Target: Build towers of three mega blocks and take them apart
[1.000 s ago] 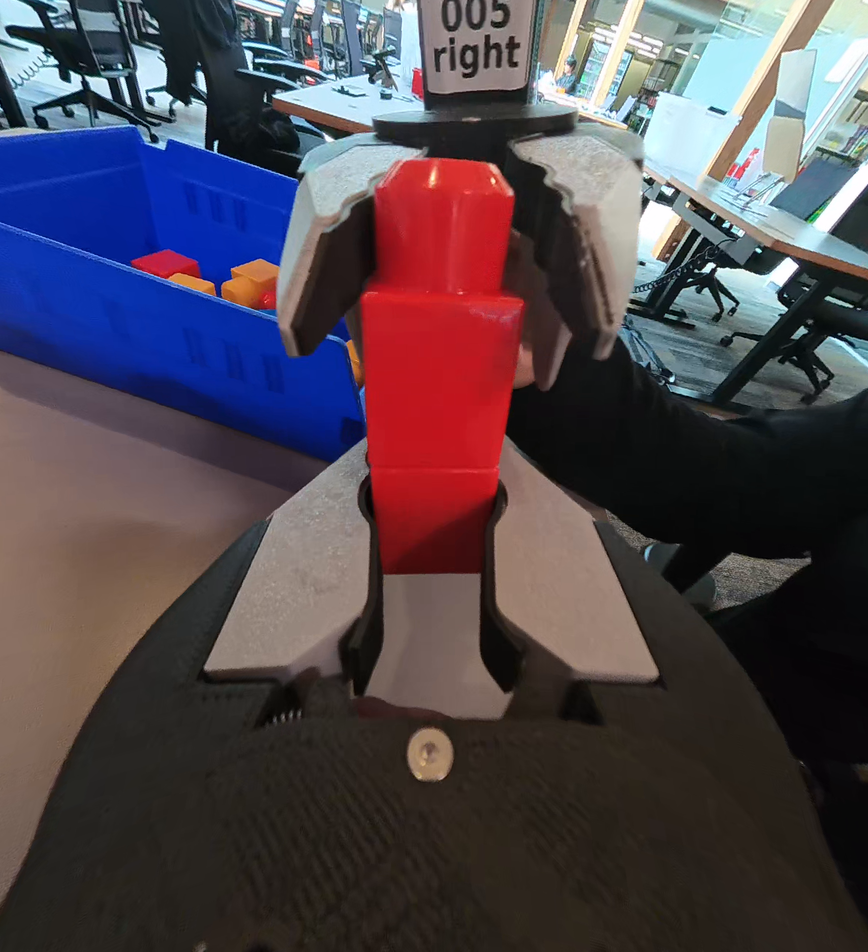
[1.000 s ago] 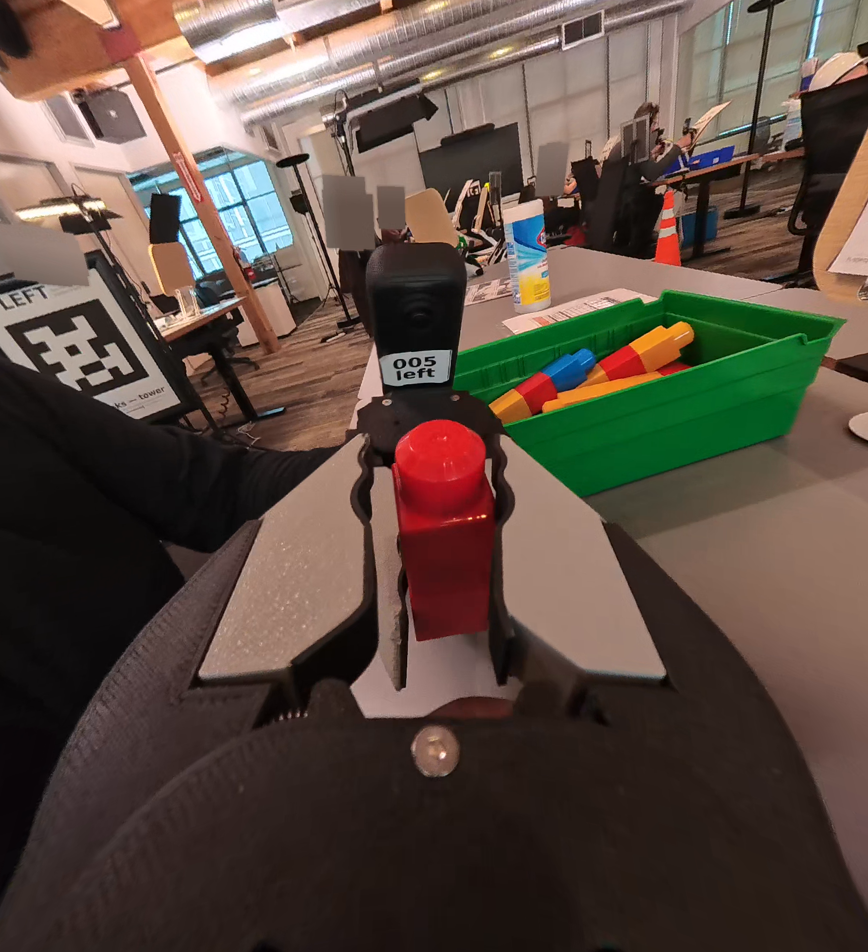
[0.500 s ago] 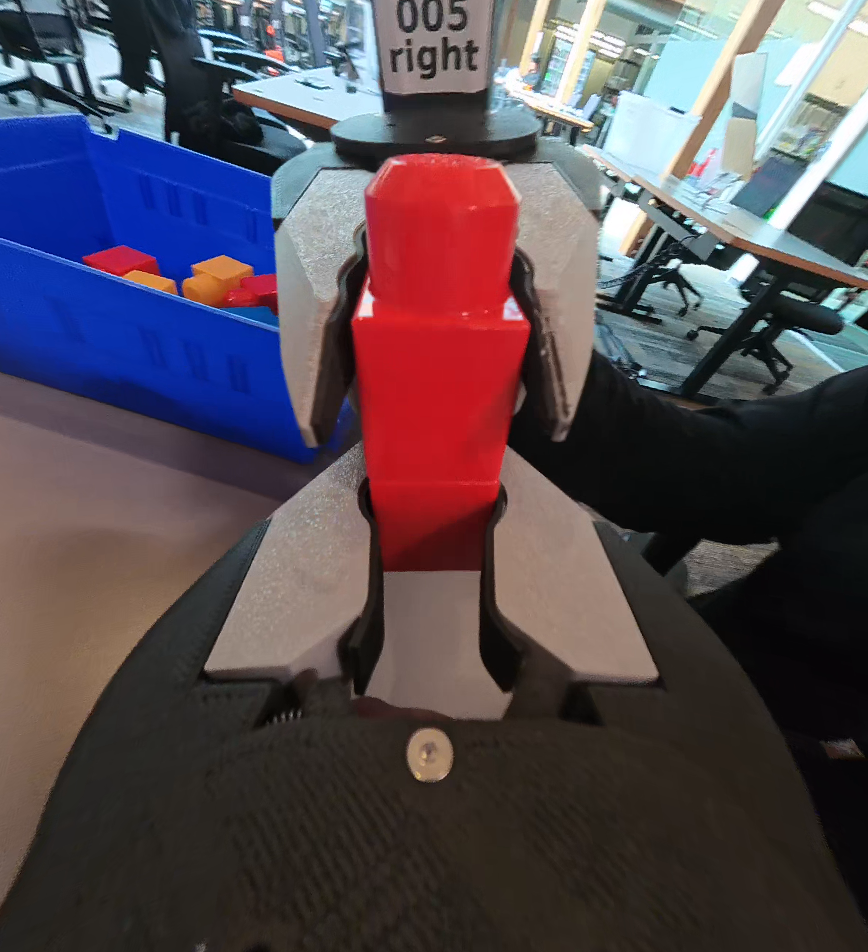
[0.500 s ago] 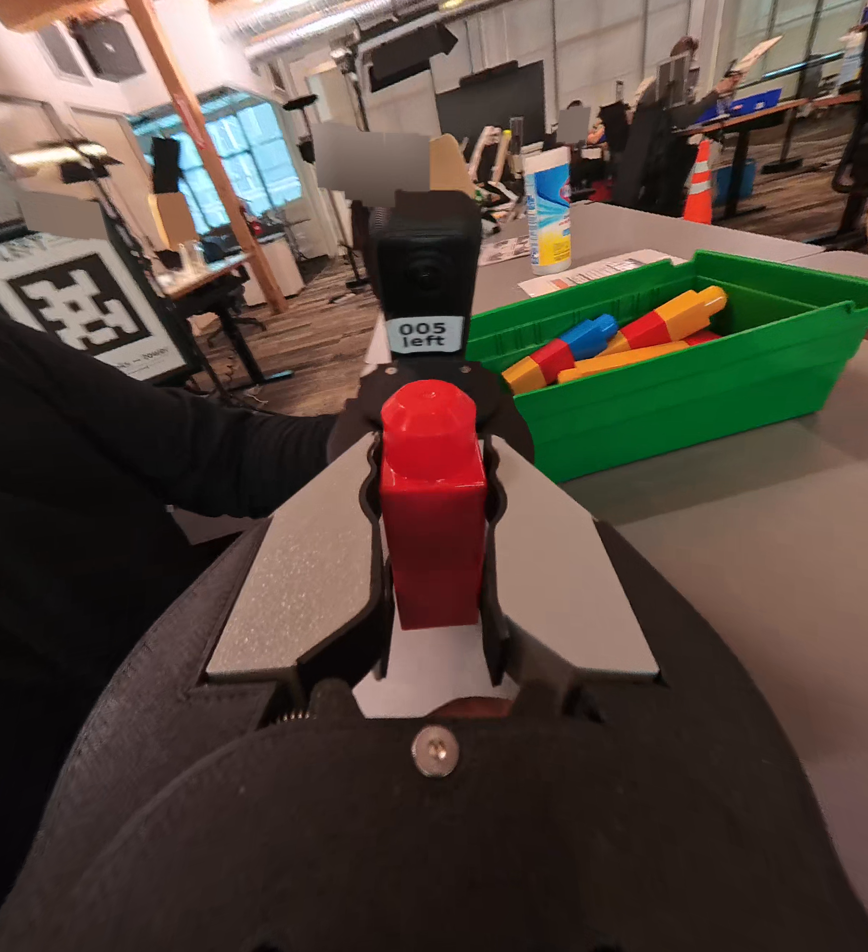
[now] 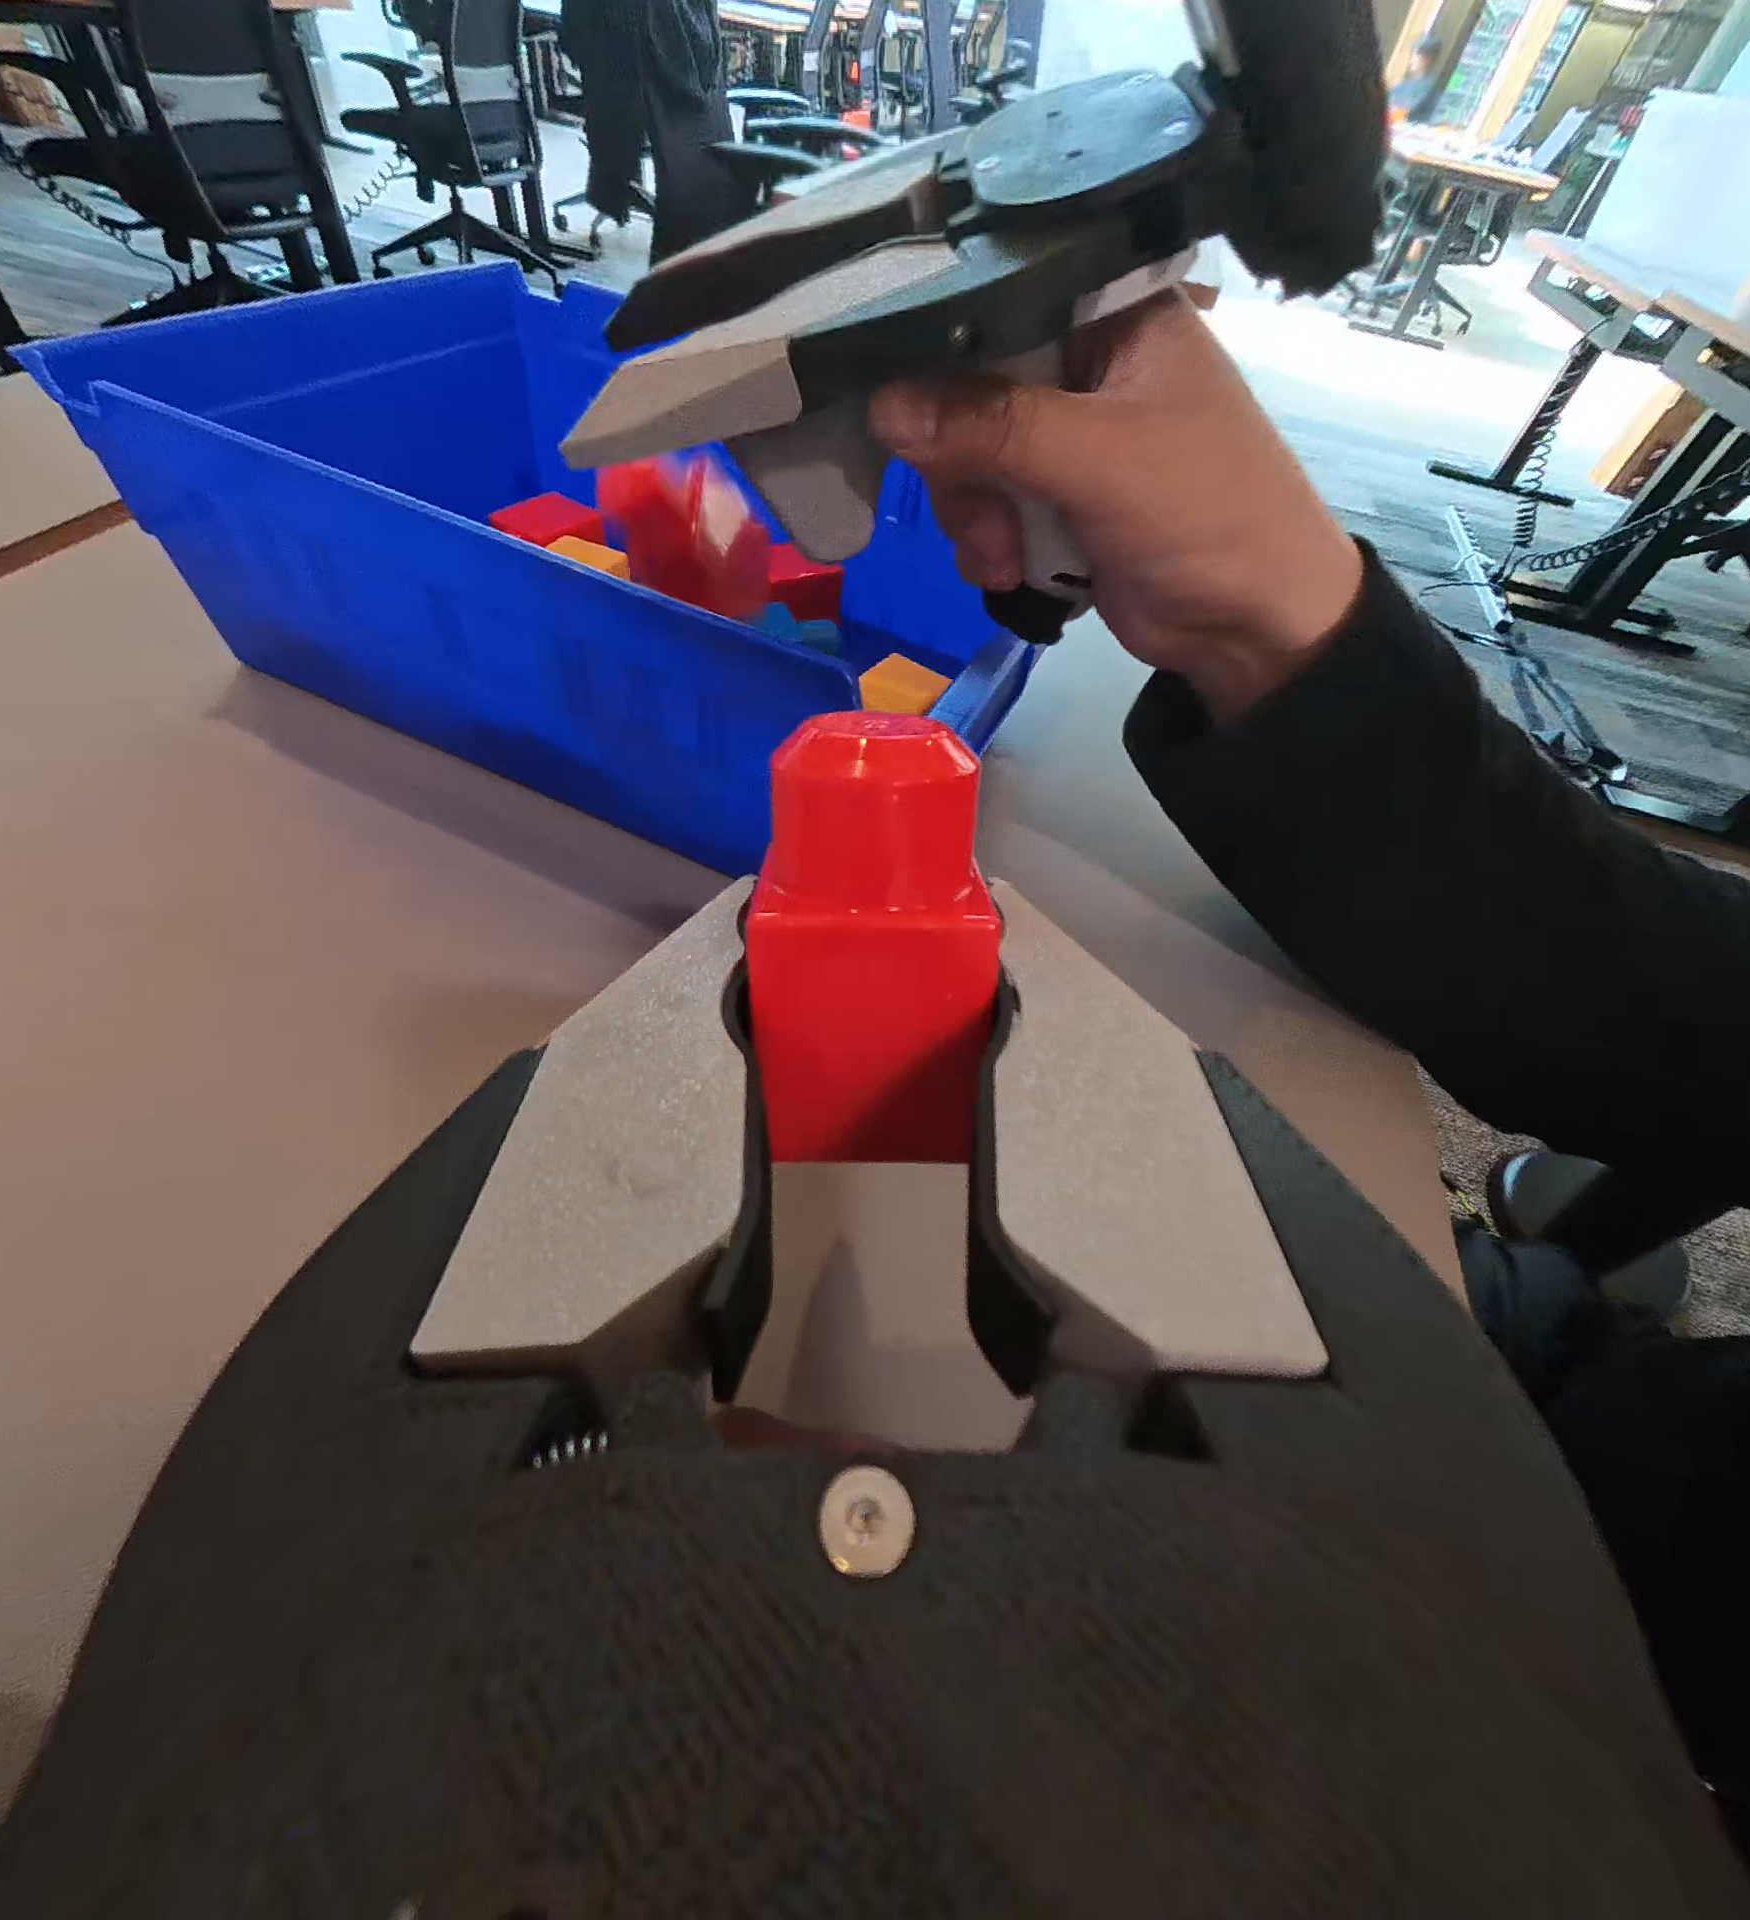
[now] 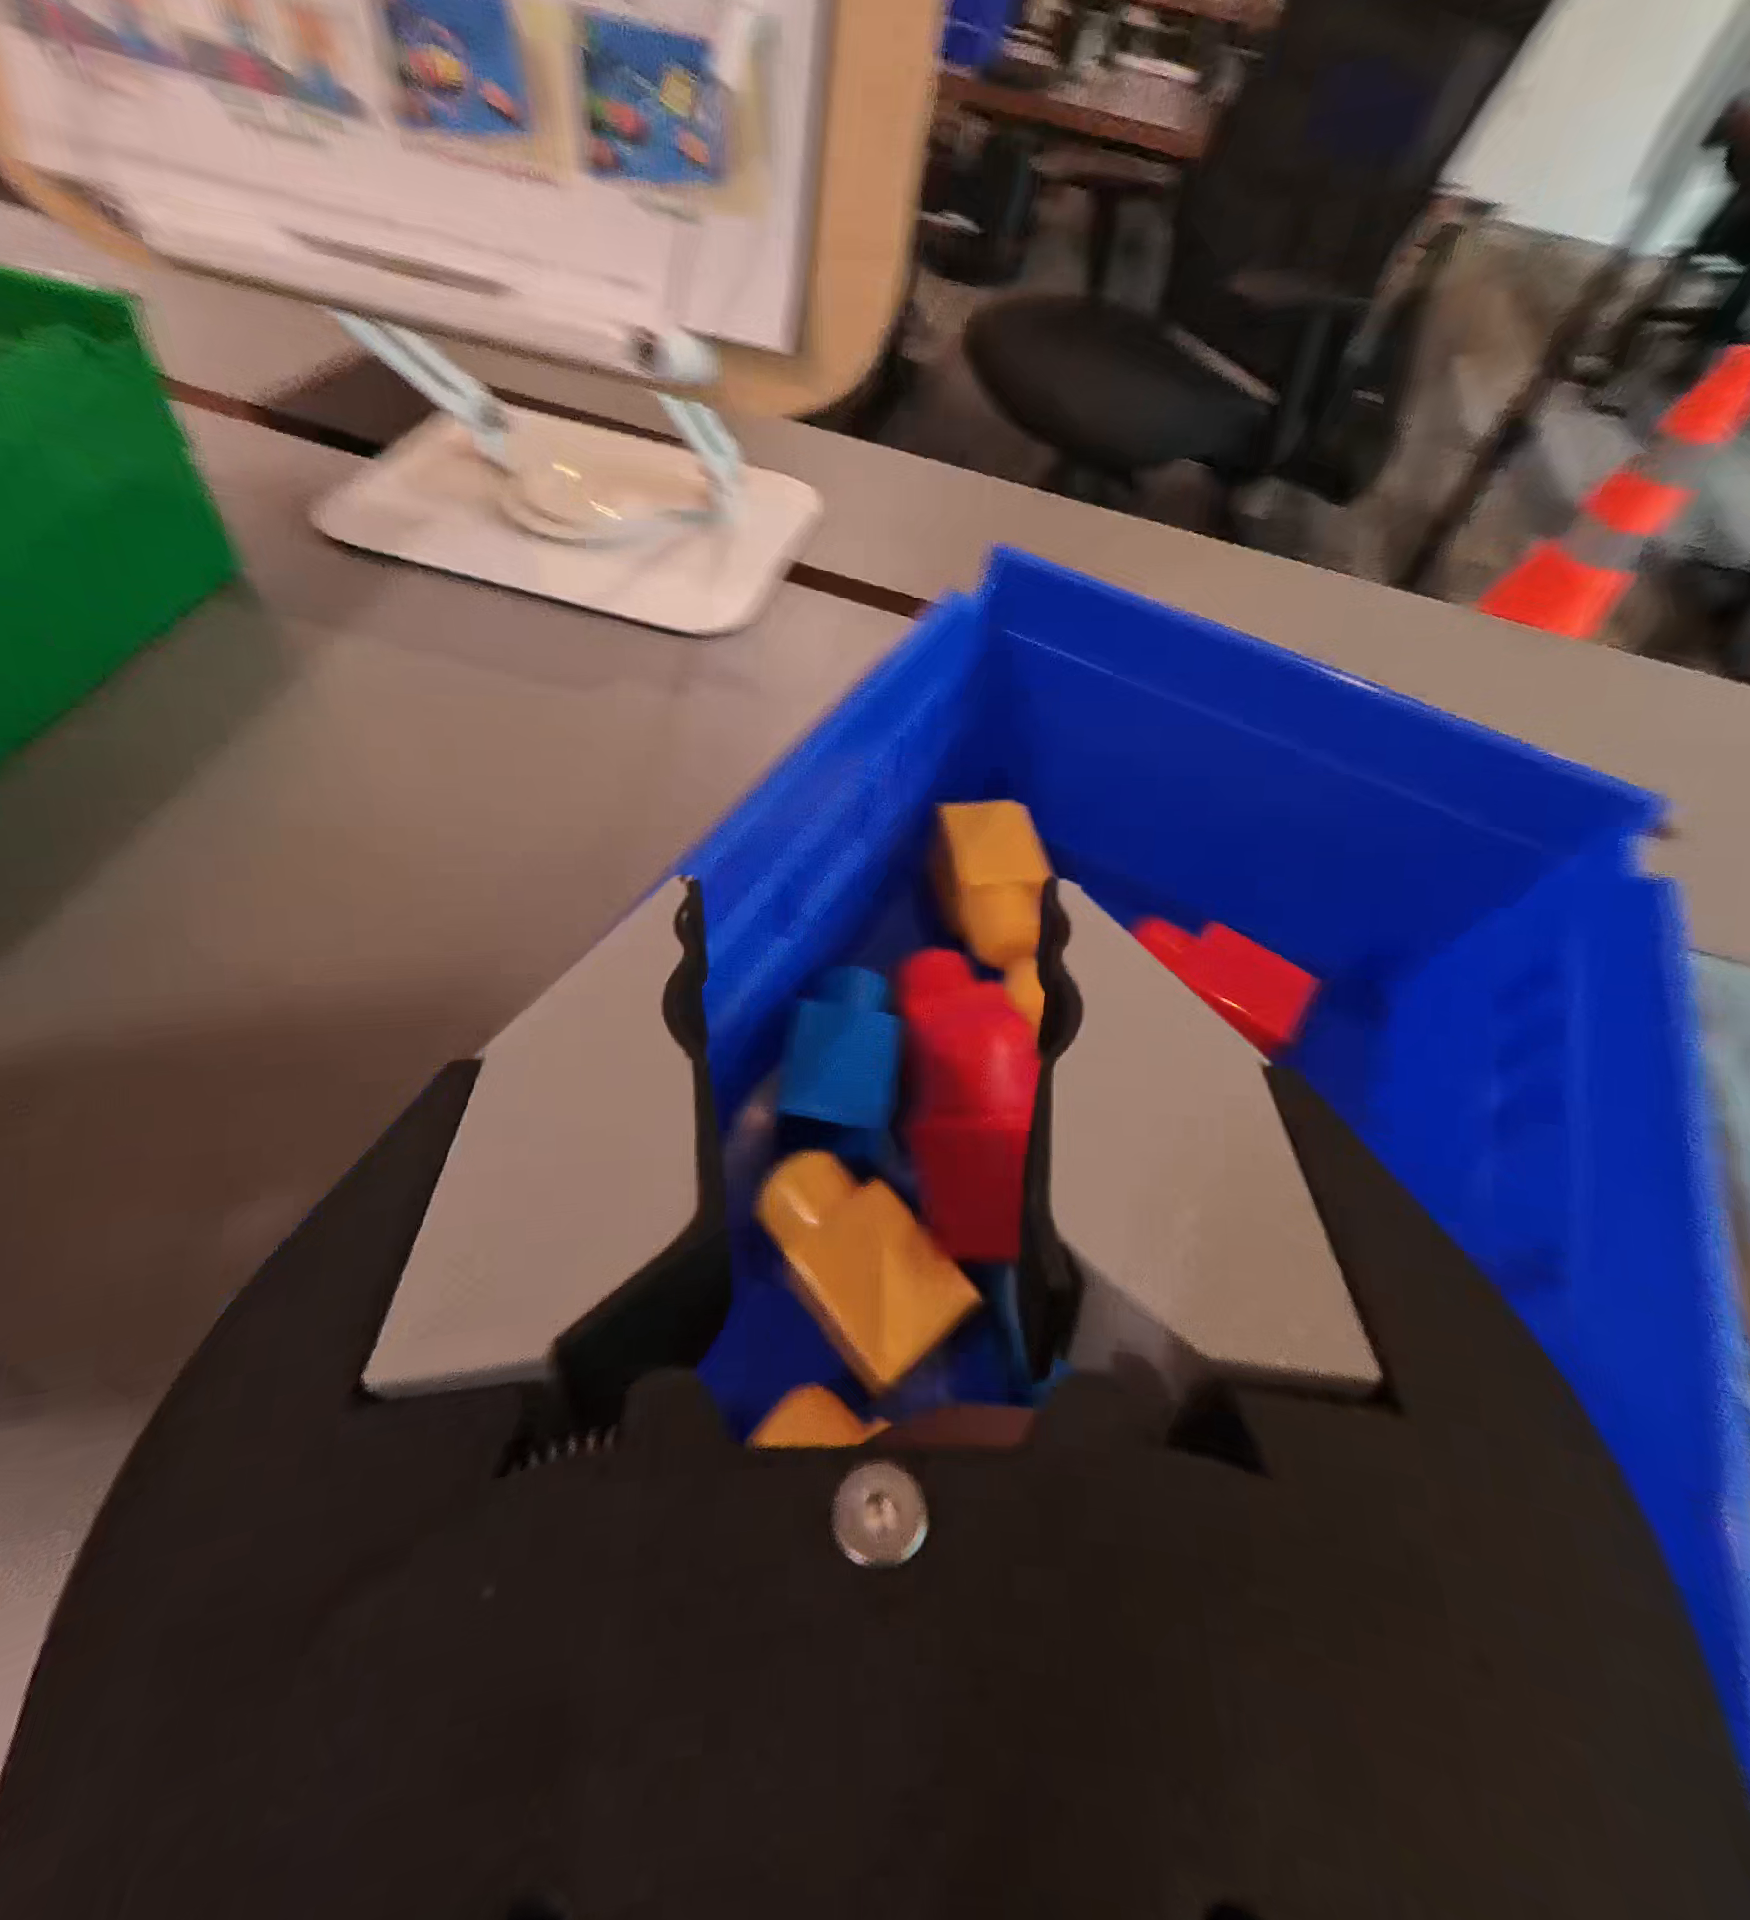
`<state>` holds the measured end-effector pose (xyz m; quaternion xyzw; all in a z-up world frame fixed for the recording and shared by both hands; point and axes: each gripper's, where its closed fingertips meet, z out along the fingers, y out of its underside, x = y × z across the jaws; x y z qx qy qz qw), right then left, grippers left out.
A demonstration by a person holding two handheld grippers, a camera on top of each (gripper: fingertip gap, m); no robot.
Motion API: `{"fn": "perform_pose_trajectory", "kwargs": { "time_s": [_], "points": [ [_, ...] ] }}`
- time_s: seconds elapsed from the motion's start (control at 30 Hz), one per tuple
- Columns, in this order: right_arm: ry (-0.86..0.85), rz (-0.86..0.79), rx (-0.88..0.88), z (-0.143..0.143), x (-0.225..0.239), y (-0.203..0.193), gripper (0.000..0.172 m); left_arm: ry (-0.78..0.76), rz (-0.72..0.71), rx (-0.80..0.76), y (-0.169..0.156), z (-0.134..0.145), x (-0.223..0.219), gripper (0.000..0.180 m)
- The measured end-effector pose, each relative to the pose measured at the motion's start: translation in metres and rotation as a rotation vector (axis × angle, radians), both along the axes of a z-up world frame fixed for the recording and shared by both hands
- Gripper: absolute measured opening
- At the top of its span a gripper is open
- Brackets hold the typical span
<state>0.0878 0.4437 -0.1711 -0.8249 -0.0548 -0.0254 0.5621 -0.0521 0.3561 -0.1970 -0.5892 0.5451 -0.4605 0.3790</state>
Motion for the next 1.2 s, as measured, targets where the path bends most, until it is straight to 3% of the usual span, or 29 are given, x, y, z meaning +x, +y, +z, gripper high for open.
{"fn": "perform_pose_trajectory", "kwargs": {
  "time_s": [0.07,0.13,0.17,0.33,0.4,0.47,0.53,0.63,0.7,0.77,0.87,0.93,1.0,1.1,1.2],
  "points": [
    [0.144,0.328,0.100,0.022,-0.063,-0.009,0.048,-0.017,-0.019,-0.003,-0.003,0.003,0.000,0.037],
    [0.303,0.733,0.115,0.038,-0.135,-0.041,0.052,-0.041,-0.031,-0.014,-0.005,0.008,-0.001,0.037],
    [0.343,0.856,0.076,0.038,-0.158,-0.054,0.053,-0.059,-0.046,-0.025,-0.007,0.011,-0.002,0.037],
    [0.382,1.031,0.047,0.039,-0.197,-0.074,0.041,-0.128,-0.076,-0.050,-0.009,0.026,-0.006,0.037],
    [0.374,1.034,0.015,0.032,-0.200,-0.074,0.049,-0.136,-0.081,-0.059,-0.010,0.028,-0.007,0.037],
    [0.370,1.076,0.003,0.031,-0.205,-0.078,0.026,-0.123,-0.068,-0.053,-0.009,0.026,-0.006,0.037],
    [0.329,1.074,0.005,0.029,-0.207,-0.078,0.026,-0.115,-0.078,-0.063,-0.010,0.023,-0.006,0.037],
    [0.321,1.041,0.060,0.039,-0.200,-0.074,0.026,-0.110,-0.054,-0.090,-0.006,0.022,-0.005,0.039],
    [0.357,0.926,0.180,0.061,-0.169,-0.064,0.027,-0.076,-0.027,-0.084,0.000,0.015,-0.005,0.040],
    [0.344,0.653,0.345,0.084,-0.108,-0.046,0.027,-0.048,-0.017,-0.087,0.002,0.009,-0.005,0.040],
    [0.087,0.099,0.566,0.106,-0.001,-0.035,0.027,-0.015,-0.030,-0.092,-0.002,0.002,-0.002,0.039],
    [-0.021,-0.162,0.634,0.117,0.044,-0.031,0.026,0.001,-0.038,-0.077,-0.005,-0.002,0.001,0.038],
    [-0.029,-0.197,0.458,0.090,0.053,-0.004,0.038,0.012,-0.053,-0.067,-0.010,-0.004,0.003,0.037],
    [0.015,-0.049,0.221,0.043,0.027,0.015,0.064,0.032,-0.064,-0.041,-0.013,-0.008,0.002,0.038],
    [-0.033,-0.071,0.338,0.060,0.025,0.003,0.057,0.021,-0.065,-0.051,-0.012,-0.005,0.001,0.038]
  ]
}}
